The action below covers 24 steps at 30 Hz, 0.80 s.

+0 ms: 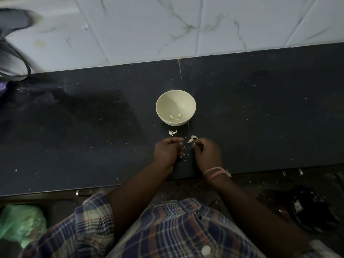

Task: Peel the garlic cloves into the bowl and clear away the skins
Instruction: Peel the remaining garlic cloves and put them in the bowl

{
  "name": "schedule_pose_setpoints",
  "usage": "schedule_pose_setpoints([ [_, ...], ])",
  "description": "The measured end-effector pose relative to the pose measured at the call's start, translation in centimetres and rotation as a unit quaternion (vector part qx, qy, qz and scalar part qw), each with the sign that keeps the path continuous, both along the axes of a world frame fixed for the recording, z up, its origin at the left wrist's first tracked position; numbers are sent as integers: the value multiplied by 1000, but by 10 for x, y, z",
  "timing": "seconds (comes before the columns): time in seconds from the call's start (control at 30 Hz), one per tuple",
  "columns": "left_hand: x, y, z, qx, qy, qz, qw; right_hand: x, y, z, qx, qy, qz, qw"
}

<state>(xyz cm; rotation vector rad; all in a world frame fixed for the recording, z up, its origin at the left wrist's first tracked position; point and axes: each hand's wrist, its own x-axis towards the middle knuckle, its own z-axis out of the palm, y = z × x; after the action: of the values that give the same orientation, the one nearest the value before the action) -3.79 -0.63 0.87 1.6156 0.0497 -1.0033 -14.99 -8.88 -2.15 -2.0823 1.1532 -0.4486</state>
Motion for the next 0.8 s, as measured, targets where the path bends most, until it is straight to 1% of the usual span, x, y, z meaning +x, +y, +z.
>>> schedule_pose_setpoints([
  [0.1,-4,3,2,-11,-40,-51,998,2,4,11,79,-72,4,994],
  [0.13,-4,4,4,-19,-49,-61,997,4,6,15,87,-83,8,993],
  [0.3,-3,11,11,-59,-57,-61,995,12,15,25,41,-106,26,993],
  [0.4,-2,17,10,-64,-61,-53,995,14,17,31,67,-118,11,991],
  [0.53,0,24,6,-55,-79,-52,994,17,18,32,67,-127,-7,990],
  [0.8,2,24,11,-69,-82,-6,994,26,27,37,93,-167,-28,981],
])
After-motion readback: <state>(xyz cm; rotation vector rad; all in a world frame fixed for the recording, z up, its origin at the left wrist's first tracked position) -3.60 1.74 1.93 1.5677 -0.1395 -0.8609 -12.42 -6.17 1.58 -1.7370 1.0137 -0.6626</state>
